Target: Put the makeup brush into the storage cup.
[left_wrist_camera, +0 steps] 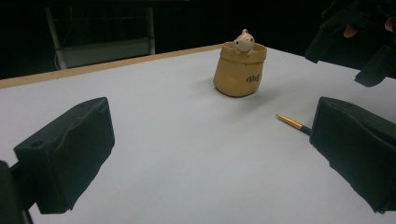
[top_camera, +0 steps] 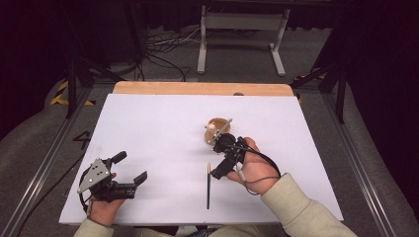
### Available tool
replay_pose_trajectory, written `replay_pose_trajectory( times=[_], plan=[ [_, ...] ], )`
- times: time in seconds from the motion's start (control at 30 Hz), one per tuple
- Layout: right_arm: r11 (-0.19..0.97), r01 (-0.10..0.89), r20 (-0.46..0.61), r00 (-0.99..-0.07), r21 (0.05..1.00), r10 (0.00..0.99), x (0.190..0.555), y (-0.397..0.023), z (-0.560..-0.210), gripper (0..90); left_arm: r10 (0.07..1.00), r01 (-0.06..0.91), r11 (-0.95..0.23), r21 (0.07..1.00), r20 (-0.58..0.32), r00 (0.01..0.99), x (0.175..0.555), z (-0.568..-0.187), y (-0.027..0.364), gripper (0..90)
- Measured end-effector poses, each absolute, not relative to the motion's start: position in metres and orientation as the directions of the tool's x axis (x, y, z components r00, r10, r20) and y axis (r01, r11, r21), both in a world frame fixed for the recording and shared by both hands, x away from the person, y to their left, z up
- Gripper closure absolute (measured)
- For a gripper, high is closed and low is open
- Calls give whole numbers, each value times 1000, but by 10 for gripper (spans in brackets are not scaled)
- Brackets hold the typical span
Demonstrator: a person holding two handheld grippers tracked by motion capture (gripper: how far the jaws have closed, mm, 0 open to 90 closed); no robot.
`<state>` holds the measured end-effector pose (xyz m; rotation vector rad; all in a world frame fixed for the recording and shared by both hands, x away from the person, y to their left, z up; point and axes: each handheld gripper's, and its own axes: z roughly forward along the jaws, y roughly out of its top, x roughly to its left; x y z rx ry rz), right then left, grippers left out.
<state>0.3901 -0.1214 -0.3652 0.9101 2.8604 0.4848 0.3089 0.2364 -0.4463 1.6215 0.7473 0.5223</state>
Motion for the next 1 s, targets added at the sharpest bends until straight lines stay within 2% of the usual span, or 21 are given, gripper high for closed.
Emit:
replay_pose_trajectory(
  times=[0.6, 0.87, 1.0],
  plan=[
    [765, 546, 32, -820, 341, 572, 393, -107, -386, 56, 725, 178, -81, 981, -65, 686, 308, -446, 237, 13],
    [770, 557, 28, -815, 311, 578, 394, -100, -400, 80, 725, 182, -80, 980, -68, 685, 309, -446, 237, 14],
    [770, 563, 16, -810, 300, 586, 394, -97, -406, 120, 729, 186, -90, 979, -62, 681, 309, -446, 237, 17]
  ],
)
